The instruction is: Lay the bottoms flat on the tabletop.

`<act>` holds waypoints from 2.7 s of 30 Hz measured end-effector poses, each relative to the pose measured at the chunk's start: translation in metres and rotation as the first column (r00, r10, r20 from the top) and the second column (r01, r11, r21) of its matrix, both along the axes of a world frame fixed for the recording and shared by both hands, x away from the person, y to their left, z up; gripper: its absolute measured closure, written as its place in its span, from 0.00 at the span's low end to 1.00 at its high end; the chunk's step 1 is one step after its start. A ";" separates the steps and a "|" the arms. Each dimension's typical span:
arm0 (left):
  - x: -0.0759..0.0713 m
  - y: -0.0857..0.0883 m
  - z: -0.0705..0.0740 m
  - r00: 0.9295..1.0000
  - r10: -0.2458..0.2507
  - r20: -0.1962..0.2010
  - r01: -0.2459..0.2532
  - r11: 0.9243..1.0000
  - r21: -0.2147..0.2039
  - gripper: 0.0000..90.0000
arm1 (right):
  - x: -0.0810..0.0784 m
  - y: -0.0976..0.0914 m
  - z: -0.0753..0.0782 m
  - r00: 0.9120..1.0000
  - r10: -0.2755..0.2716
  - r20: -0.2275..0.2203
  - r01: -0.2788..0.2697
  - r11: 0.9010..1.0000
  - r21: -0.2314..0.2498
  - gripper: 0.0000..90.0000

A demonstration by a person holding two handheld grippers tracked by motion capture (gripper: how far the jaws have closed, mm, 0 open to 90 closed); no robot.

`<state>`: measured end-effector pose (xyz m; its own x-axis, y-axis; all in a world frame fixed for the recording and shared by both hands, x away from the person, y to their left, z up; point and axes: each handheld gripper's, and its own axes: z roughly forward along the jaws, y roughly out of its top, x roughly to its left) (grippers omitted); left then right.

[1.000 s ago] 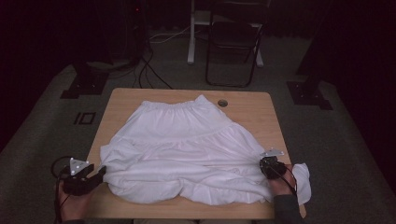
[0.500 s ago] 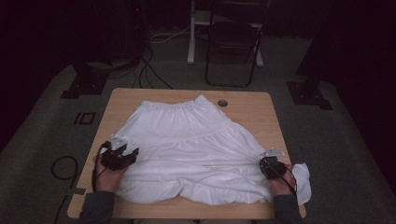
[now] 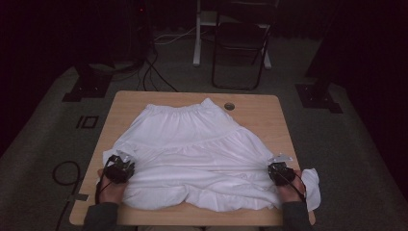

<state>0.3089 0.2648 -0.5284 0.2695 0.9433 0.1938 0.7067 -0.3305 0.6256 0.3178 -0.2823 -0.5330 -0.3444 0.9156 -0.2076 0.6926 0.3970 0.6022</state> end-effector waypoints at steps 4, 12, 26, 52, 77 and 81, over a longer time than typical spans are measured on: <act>-0.021 0.027 -0.001 0.998 0.060 0.013 -0.060 0.998 -0.013 0.85 | -0.006 -0.005 0.000 1.000 -0.001 -0.007 0.001 1.000 0.007 0.99; -0.039 0.048 0.006 0.976 0.210 0.064 -0.214 0.976 0.051 0.77 | -0.020 -0.019 0.001 1.000 -0.023 -0.017 0.023 0.999 0.025 0.99; -0.038 0.056 0.038 0.930 0.330 0.161 -0.324 0.944 -0.063 0.59 | -0.047 -0.048 0.004 0.992 -0.118 -0.053 0.119 0.993 0.017 0.94; 0.055 -0.064 0.005 0.997 -0.066 0.034 0.068 0.995 -0.069 0.55 | 0.046 -0.008 0.002 1.000 -0.015 -0.006 0.016 0.997 0.076 0.56; -0.029 -0.001 -0.011 0.999 0.026 0.031 -0.020 0.981 -0.192 0.53 | -0.052 -0.023 -0.005 1.000 -0.029 -0.002 0.029 0.978 0.208 0.87; -0.043 0.002 -0.010 0.999 0.028 0.019 -0.024 0.981 -0.192 0.53 | -0.072 -0.020 -0.004 1.000 -0.023 -0.016 0.026 0.976 0.215 0.87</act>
